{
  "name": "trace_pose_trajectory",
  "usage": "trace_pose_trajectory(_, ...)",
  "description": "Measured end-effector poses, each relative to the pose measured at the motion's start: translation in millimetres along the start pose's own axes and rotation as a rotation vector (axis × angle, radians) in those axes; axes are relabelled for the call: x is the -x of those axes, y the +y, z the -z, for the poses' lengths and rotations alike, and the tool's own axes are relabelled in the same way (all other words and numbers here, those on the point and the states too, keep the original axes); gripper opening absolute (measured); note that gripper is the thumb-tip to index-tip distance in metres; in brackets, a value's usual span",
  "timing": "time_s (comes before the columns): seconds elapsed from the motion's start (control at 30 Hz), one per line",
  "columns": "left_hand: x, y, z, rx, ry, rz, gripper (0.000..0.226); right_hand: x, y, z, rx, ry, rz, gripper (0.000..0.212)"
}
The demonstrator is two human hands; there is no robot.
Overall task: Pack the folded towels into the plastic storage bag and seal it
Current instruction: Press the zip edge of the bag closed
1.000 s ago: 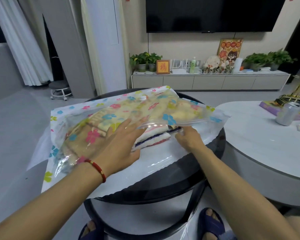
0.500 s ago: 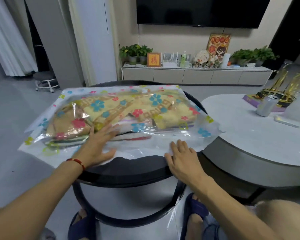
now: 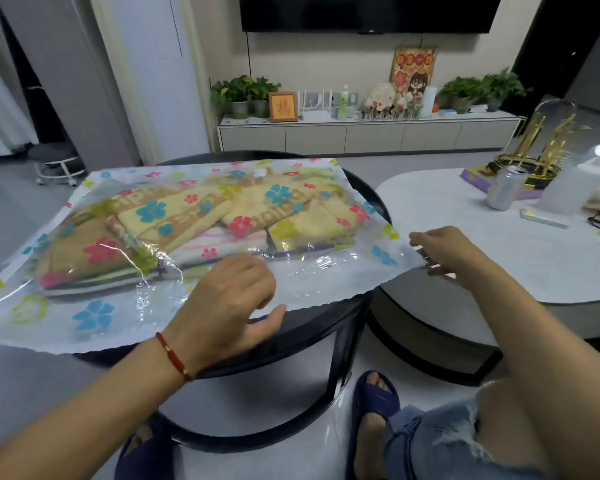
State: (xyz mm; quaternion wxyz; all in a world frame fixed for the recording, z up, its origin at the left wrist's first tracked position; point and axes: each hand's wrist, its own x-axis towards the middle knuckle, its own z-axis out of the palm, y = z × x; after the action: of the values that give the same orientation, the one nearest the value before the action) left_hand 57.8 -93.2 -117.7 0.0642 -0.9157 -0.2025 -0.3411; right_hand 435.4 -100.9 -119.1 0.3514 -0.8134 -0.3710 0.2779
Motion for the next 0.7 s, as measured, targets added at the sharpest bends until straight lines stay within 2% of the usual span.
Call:
trace_pose_trajectory(0.07,-42,30,-26,-0.039,0.027,-0.065,0.02,-7,8,-3,-0.129,-0.092,-0.057,0.024)
trace_pose_trajectory(0.13,-87,56,-58,-0.115,-0.043,-0.07,0.021,-12,11,-5,-0.162,-0.13,-0.053,0.018)
trace_pose_trajectory(0.27,-153,91,-120,-0.278,-0.322,0.125,0.04,-16,14,-4,-0.235,-0.191,-0.108,0.013)
trace_pose_trajectory(0.37,-166,94,-153,-0.273,-0.41,0.241,0.042,-17,19,-1,-0.309,-0.255,-0.154,0.01)
trace_pose_trajectory(0.53,-152,89,-171,-0.3,-0.322,0.25,0.026,-18,19,2,-0.356,-0.295,-0.164,0.012)
trace_pose_trajectory(0.6,-149,87,-174,-0.325,-0.274,0.228,0.016,-18,18,2,-0.307,-0.263,-0.139,0.012)
trace_pose_trajectory(0.7,-151,86,-179,-0.319,-0.244,0.203,0.015,-18,16,1,-0.19,-0.174,-0.092,0.014)
